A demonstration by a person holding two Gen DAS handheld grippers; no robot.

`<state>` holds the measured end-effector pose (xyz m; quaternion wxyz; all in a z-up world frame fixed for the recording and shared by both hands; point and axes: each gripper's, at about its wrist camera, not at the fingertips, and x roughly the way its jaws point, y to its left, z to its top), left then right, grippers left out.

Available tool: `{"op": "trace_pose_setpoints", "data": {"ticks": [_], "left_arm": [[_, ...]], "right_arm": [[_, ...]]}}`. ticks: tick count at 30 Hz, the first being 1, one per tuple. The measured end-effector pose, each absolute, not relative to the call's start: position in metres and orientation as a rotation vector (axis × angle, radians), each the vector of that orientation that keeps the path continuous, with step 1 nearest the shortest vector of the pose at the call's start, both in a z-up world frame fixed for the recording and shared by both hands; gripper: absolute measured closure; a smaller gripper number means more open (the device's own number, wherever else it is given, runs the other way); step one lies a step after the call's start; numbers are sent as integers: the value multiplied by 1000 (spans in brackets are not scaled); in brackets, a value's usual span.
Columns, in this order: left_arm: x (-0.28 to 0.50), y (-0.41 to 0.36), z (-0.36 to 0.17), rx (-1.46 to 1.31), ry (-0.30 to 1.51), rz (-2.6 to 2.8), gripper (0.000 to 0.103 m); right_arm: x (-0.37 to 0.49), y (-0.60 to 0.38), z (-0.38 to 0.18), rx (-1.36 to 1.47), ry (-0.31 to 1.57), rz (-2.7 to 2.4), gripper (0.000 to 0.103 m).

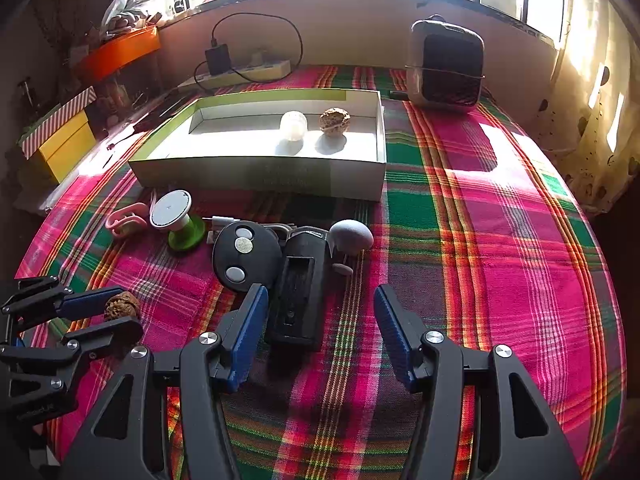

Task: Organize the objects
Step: 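Grasp the black handheld device with the right tool while the left tool holds the walnut, then lift the black device with the right tool while the left tool holds the walnut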

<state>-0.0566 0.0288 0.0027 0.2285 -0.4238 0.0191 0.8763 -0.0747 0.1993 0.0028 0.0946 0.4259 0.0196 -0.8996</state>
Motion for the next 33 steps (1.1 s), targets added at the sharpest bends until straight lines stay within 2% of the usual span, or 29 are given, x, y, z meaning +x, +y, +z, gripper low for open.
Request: {"op": "trace_pose_setpoints", "data": {"ticks": [10,15,17,20,33], "left_arm": [[-64,29,3,-1168,45,2412,76],[-66,28,3,-1168,41,2410,76],[-66,28,2,-1168,40,2410,76],[-67,29,3,-1168,41,2410,76],[-67,28,3,-1168,39,2409,76]], "right_arm": [[-83,197,1,1275,54,-2660,47],[-81,195,0,1284,63,-2667,61],[-80,193,0,1280,73,-2666,70],[-79,193,0,1278,75,-2667,74],[-61,197,1,1284,82,-2646,74]]}}
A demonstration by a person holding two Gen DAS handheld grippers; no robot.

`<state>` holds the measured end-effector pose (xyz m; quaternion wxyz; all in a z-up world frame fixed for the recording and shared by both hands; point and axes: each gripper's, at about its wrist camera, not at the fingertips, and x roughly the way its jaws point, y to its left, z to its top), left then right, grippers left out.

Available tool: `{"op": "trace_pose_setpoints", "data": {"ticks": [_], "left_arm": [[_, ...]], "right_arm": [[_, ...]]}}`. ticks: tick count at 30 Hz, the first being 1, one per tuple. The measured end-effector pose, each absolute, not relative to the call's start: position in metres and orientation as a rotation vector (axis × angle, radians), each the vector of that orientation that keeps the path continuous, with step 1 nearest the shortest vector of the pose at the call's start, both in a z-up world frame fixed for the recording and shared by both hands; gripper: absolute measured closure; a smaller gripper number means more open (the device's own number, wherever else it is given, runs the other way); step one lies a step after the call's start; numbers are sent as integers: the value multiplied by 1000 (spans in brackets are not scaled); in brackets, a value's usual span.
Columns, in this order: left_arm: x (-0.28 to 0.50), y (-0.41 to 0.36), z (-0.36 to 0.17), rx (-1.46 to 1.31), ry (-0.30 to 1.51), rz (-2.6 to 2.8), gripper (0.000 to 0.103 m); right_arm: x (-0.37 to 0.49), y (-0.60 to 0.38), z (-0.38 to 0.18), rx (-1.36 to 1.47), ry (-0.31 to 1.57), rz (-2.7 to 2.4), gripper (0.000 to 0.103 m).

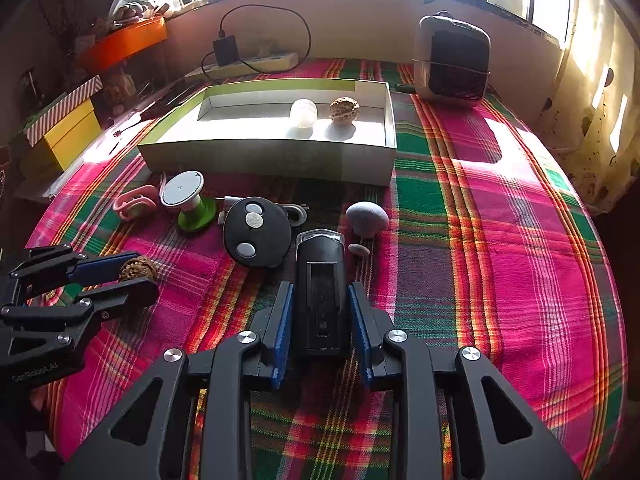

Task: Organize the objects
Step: 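Lift the black device with the right tool while the left tool holds the walnut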

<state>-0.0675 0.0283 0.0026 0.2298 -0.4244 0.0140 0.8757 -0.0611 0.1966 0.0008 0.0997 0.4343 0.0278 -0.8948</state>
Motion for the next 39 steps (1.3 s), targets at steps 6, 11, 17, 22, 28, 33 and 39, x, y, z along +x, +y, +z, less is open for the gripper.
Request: {"op": "trace_pose_setpoints", "data": {"ticks": [6,11,17,22,28,33,39], "left_arm": [[-68,28,3,-1168,38,2409,76],[-67,28,3,-1168,37,2409,76],[-67,28,3,-1167,37,2409,76],[-68,28,2,-1167,38,2409,76],[-68,29,2,-1167,37,2408,76],[-68,29,2,-1166,37,2409,76],[-68,30,2,-1166,43,2411,76]], "right_arm": [[-50,204,1,1285,72,-2645,74],[-56,203,0,1273,68,-2652,72],[-63,200,0,1270,61,-2642,70],[-64,195,-1,1275,113,-2656,70],[-64,199,-1,1272,76,-2648,70],[-63,201,-1,1273,67,-2655,74],[-63,202,-1,1273,62,-2653,74]]}}
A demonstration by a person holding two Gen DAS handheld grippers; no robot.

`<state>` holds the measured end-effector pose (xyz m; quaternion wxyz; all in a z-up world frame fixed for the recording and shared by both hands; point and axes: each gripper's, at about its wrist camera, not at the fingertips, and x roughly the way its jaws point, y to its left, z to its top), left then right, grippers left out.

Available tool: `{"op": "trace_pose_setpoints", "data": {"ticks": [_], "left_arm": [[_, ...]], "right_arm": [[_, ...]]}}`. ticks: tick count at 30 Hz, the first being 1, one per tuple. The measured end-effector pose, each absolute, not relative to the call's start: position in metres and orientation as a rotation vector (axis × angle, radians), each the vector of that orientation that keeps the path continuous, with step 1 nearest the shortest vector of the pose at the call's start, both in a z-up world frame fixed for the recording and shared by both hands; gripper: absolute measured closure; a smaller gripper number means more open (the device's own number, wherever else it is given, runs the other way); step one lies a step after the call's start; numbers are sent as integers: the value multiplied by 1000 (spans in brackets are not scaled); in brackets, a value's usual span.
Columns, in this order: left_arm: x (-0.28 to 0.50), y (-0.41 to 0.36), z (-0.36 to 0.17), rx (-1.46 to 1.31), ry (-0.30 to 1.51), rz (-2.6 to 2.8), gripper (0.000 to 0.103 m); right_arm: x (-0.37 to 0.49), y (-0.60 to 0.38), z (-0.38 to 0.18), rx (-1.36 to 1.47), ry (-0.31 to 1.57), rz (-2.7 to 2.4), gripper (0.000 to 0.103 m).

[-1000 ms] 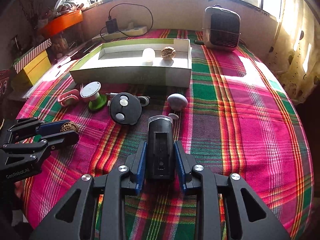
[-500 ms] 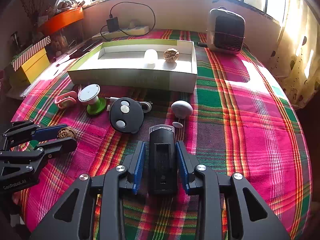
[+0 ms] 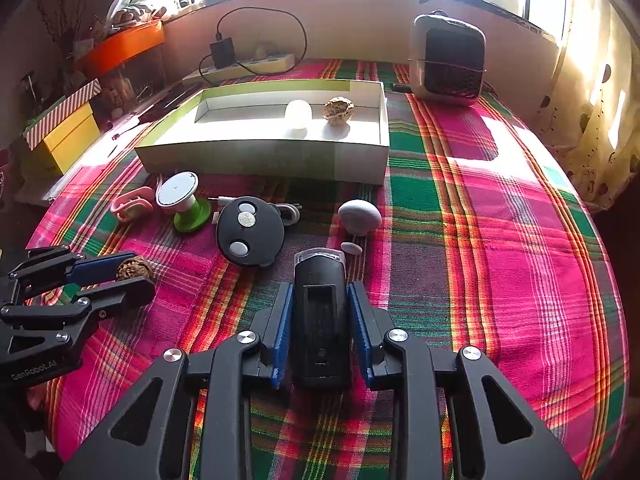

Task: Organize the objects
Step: 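Lift the black device with the right tool while the left tool holds the walnut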

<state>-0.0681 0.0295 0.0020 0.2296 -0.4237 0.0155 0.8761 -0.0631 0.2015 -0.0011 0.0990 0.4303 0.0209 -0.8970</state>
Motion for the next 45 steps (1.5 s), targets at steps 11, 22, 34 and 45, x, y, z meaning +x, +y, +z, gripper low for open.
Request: {"op": "trace_pose_setpoints", "data": {"ticks": [11,22,34,45], "left_arm": [[-67,30,2,-1166,40,2410,76],[-69,31,3,-1177,59,2416,76],[-73,31,23,-1138,66,2422,76],[-96,25,40,-1133,36,2427,76]], "right_arm": [[-63,201,-1,1272,58,-2652,74],[-62,202,0,1275,52,-2644,74],[-66,206,20,1241,44,-2659,74],[-90,210,47,1179,19,-2677,74]]}}
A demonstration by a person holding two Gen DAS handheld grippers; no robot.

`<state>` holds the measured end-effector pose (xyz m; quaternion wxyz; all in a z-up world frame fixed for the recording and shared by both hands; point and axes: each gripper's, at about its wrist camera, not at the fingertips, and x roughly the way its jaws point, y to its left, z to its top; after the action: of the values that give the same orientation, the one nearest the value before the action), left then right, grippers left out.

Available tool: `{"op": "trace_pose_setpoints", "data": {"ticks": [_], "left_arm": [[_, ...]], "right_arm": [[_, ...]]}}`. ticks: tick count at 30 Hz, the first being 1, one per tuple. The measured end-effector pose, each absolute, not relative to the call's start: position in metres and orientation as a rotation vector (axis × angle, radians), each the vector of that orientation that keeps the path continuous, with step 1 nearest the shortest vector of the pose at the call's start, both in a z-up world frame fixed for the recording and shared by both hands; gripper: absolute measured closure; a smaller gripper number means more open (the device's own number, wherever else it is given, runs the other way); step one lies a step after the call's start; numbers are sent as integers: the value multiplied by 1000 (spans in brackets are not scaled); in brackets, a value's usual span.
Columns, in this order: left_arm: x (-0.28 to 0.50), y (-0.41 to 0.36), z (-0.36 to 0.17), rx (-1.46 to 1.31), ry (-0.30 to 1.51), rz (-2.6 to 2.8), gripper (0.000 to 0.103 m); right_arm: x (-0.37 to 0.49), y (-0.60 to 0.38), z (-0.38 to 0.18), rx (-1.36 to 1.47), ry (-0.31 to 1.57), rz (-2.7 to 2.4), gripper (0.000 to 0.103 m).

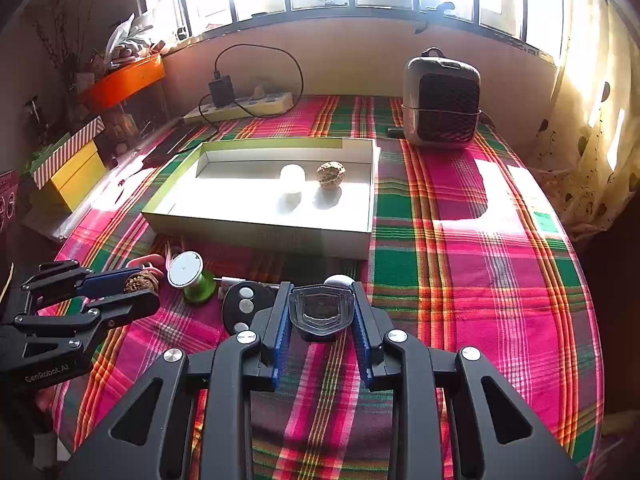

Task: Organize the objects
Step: 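Lift the black device with the right tool while the left tool holds the walnut, then carry the walnut and the black device toward the white box with both tools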

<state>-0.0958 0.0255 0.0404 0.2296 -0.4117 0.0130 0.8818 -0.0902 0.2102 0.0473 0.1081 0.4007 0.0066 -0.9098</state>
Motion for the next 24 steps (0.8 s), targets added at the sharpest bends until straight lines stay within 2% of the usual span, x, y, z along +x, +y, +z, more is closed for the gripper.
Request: {"op": "trace_pose_setpoints", "data": {"ticks": [16,24], "left_arm": [[-141,6,56,-1114,-24,2486,76],[-145,9,54,-1109,-28,2459,76]], "right_arm": [[-136,199,70,1117,-1,-2645,74],[-128,209,68,1157,-44,-2599,74]]}}
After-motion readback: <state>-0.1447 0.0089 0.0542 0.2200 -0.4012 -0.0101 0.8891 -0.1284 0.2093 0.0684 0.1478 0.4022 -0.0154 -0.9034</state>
